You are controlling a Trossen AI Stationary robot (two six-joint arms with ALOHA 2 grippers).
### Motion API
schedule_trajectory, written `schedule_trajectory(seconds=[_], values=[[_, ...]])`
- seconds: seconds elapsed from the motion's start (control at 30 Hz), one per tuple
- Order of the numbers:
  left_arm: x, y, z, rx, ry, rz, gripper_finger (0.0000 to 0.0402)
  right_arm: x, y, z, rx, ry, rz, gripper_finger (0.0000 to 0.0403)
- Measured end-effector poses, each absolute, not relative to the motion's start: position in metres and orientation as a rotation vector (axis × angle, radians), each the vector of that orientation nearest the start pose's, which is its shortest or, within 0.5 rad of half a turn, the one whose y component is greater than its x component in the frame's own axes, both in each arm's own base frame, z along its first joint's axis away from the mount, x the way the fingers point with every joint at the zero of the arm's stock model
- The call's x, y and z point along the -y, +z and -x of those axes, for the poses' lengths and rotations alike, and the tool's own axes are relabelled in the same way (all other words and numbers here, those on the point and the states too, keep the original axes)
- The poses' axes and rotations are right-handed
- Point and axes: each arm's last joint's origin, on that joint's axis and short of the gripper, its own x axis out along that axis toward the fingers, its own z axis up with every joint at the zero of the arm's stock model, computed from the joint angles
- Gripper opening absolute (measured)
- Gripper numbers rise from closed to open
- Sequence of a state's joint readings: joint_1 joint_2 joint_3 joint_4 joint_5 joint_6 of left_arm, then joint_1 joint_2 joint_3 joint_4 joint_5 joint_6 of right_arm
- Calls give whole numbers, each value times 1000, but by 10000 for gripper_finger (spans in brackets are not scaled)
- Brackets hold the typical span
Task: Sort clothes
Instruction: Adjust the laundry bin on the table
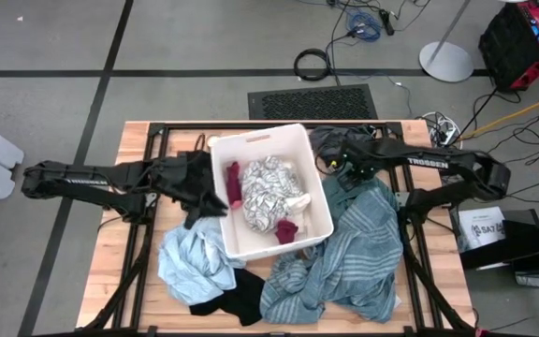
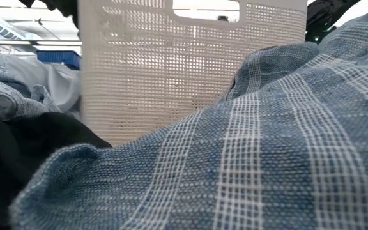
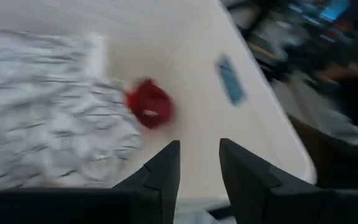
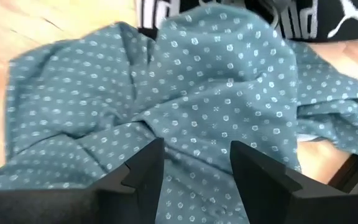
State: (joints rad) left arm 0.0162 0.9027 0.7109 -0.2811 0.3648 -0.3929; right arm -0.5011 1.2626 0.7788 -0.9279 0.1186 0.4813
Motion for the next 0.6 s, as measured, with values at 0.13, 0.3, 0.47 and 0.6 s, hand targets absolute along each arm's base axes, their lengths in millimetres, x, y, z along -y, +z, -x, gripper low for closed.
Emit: schedule_trajectory(seconds=[0.13,0.3,0.47,0.6], values=[[12,287,-190,-446,-359,334,121,97,207,-170,-1223,-841,-640,171],[12,306,-183,-266,-395,220,121,95,215,-166,-1179,-840,-633,171],[6,313,-166,-239,-142,361,121,91,220,-163,-1159,-831,-627,171],[-6,310,-145,-222,294,417,121,87,222,-163,-1144,-814,-615,171]])
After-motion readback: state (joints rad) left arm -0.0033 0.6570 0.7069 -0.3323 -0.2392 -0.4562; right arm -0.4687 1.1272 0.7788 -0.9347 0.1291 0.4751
